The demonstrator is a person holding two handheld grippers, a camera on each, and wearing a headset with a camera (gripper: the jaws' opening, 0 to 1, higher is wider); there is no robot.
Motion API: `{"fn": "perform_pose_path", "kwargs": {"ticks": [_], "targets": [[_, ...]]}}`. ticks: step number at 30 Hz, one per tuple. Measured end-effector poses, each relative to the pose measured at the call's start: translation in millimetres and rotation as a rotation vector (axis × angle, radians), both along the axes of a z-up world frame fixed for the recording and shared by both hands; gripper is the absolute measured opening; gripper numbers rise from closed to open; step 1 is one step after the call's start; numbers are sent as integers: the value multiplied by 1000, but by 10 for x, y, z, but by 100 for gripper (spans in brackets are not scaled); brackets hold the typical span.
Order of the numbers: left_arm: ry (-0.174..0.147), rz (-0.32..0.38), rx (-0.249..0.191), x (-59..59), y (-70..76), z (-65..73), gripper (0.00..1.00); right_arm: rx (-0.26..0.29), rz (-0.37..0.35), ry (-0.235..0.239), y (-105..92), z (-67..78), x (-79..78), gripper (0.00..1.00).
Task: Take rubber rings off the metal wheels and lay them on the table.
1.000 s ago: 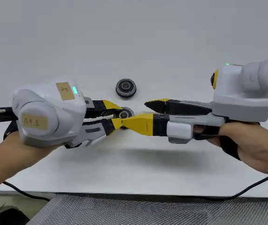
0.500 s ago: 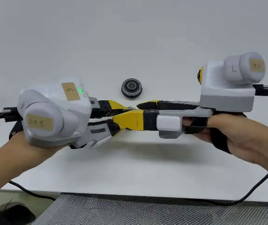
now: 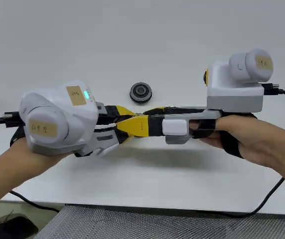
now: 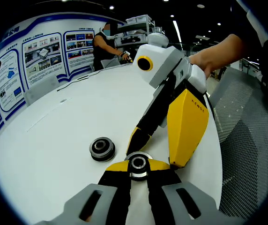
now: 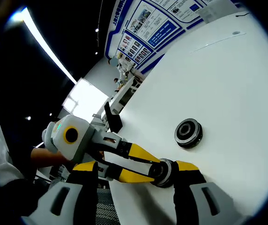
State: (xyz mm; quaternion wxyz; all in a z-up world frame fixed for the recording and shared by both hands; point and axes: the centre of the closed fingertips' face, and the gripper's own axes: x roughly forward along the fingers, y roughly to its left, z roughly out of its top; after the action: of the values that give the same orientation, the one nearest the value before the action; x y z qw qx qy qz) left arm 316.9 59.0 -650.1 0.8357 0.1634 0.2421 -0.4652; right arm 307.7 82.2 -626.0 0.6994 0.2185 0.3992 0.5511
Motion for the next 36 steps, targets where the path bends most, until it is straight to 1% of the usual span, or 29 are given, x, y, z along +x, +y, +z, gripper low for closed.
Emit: {"fn": "perform_pose_path", "kwargs": {"ticks": [17, 24, 28, 31, 34, 36], "targets": [[3, -1, -4, 9, 10, -7, 12, -30, 19, 16, -49, -23, -16, 64], [4, 0, -4, 11, 12, -10, 12, -29, 30, 24, -74, -23, -36, 64], [5, -1, -2, 11, 13, -11, 12, -25, 30, 48, -81, -19, -30, 65], [6, -1, -1, 13, 14, -13, 12, -34, 35, 32, -86, -36, -33, 64], [7, 0, -2, 13, 16, -14, 12, -27, 30, 38, -87, -25, -38, 64], [7, -1, -2, 13, 16, -14, 12, -33, 34, 43, -100, -32, -47, 63]]}}
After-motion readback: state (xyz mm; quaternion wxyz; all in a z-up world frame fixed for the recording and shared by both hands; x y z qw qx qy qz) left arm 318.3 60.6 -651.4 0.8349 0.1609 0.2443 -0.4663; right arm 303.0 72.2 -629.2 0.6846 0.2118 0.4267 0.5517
